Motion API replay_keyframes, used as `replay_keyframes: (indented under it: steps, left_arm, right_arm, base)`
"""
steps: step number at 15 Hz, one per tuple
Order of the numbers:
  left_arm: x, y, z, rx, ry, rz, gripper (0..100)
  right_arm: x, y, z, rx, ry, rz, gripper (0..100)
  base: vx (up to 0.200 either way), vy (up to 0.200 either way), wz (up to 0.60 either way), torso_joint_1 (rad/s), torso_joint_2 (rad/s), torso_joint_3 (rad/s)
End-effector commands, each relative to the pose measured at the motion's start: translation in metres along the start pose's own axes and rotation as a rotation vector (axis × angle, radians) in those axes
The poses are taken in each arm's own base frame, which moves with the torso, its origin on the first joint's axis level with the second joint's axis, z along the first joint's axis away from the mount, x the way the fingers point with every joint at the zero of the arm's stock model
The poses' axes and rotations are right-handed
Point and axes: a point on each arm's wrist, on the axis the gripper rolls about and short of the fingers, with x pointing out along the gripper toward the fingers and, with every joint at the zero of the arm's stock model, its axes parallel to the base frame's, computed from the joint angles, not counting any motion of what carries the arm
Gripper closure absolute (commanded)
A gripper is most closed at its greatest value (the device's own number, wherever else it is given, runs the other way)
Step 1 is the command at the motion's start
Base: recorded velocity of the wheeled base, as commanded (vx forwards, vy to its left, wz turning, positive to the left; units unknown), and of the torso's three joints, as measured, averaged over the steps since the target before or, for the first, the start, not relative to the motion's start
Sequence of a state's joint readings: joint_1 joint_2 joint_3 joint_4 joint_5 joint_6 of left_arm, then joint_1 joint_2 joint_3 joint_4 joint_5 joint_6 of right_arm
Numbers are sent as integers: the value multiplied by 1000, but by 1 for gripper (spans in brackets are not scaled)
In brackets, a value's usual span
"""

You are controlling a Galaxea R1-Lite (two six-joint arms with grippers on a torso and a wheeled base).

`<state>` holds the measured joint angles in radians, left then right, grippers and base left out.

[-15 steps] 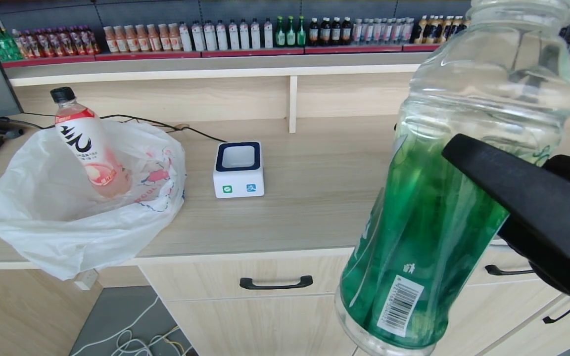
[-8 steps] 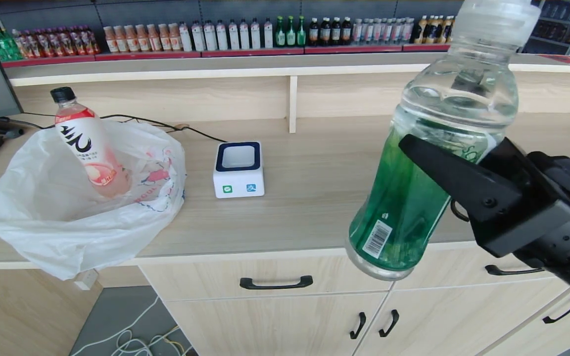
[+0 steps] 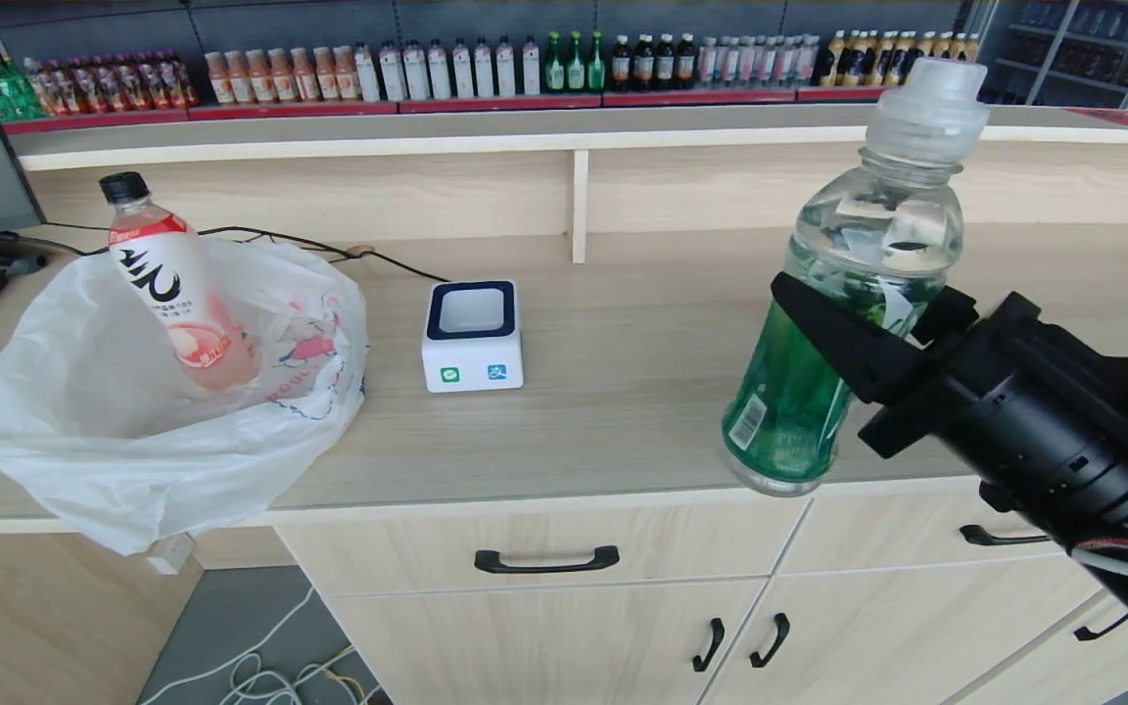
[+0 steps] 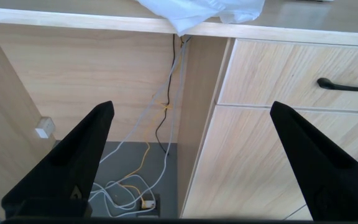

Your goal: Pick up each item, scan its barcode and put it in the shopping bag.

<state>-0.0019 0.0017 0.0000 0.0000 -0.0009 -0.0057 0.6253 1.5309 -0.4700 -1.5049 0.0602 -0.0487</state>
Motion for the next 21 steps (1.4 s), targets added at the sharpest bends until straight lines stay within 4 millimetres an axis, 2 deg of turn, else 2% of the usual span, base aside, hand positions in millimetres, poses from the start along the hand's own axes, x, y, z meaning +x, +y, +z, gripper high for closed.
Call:
replay_keyframes:
  steps: [1,4,8,12,14,21]
  left_arm:
    - [0,0,0,1,0,0,0]
    - [0,0,0,1,0,0,0]
    - [0,0,0,3,0,0,0]
    - [0,0,0,3,0,0,0]
    - [0,0,0,3,0,0,0]
    - [0,0,0,3,0,0,0]
  right_arm:
    - [-1,-3,-2,-13,16,-142,100]
    - [-2,-10,-8,-19,43,-230,100]
    - [-8,-15,-16,18,72,-210,100]
    - [-8,-22,-13,41,41,-239,100]
    - [-11,-30,-10,27,28,-264,100]
    - [-11,-31,-4,24,4,-259,100]
  base:
    - [0,0,0,0,0,0]
    - [0,0,0,0,0,0]
    - [0,0,0,0,0,0]
    - [0,0,0,0,0,0]
    - [-200,0,0,2,2,5]
    - [0,0,0,0,0,0]
